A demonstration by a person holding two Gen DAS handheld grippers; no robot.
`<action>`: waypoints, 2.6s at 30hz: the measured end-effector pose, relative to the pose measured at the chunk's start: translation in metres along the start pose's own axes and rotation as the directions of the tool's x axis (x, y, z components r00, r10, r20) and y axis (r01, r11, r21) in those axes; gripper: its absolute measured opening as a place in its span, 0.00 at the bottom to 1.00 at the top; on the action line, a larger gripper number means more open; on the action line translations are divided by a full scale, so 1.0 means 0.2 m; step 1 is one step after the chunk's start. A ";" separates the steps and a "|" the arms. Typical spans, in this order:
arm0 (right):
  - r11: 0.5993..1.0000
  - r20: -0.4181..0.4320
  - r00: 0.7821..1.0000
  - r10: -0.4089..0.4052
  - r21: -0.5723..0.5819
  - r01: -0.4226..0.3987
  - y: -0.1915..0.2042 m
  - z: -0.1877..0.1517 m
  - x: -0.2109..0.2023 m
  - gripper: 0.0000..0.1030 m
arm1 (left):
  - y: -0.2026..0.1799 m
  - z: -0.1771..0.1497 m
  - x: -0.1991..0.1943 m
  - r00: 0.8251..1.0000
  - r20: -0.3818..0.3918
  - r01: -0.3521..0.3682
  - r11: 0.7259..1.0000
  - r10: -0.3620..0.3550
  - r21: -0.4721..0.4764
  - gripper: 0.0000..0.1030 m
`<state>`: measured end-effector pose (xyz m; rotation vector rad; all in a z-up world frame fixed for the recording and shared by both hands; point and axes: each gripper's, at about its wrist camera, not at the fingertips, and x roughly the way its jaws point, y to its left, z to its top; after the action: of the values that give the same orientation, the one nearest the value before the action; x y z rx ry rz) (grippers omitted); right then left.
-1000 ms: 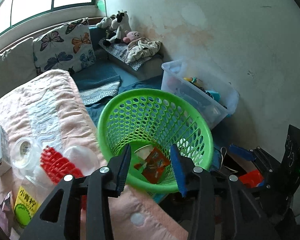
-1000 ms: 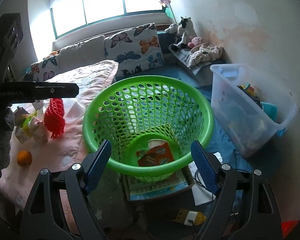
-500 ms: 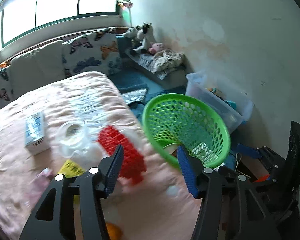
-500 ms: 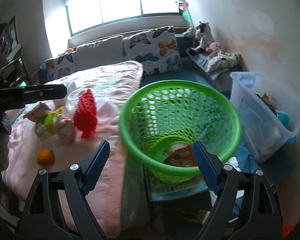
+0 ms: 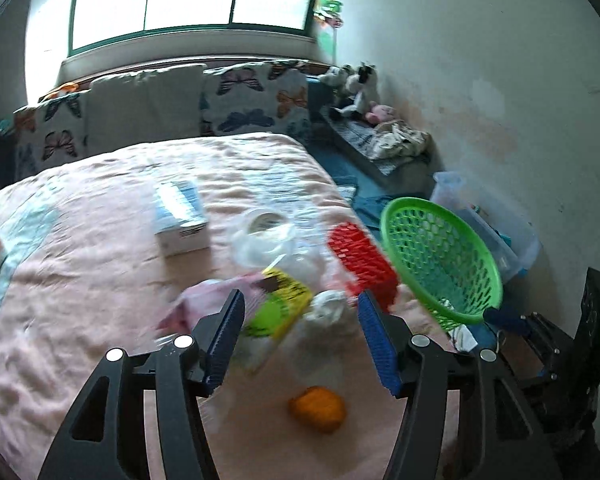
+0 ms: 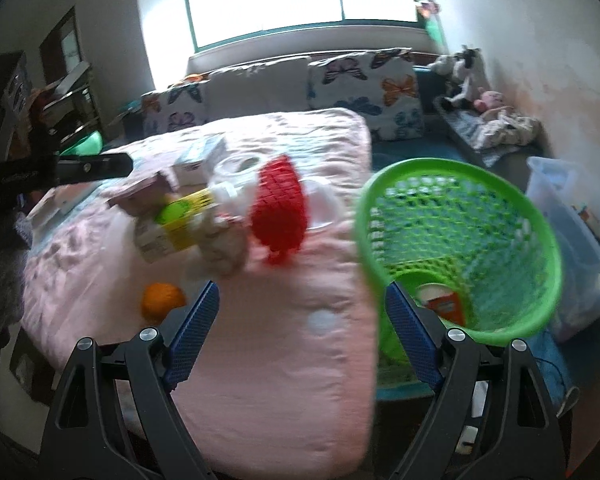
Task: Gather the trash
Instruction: 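Return both tools to the bed and grasp the orange with the right tool, then carry the orange to the basket with the right tool while the left tool grasps the pink wrapper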
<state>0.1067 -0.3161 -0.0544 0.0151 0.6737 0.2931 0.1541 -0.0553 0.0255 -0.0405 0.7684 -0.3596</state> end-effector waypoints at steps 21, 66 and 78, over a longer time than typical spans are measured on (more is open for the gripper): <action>0.975 -0.127 0.979 0.160 -0.136 -0.177 0.52 -0.04 0.34 0.77 | 0.39 -0.24 -0.10 0.997 -0.023 -0.070 0.991 0.068 -0.114 0.56; 0.986 -0.065 0.984 0.163 -0.013 -0.165 0.35 0.00 0.20 0.40 | 0.22 -0.02 0.17 0.997 0.025 -0.079 0.980 0.076 0.183 0.22; 0.991 0.008 0.992 0.126 0.039 -0.127 0.21 0.06 0.09 0.40 | 0.15 0.11 -0.01 0.996 0.092 -0.038 0.986 0.023 0.164 0.21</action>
<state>0.1165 -0.2699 -0.0503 0.0963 0.6738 0.4016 0.1770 -0.0283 0.0382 0.1103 0.6476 -0.3892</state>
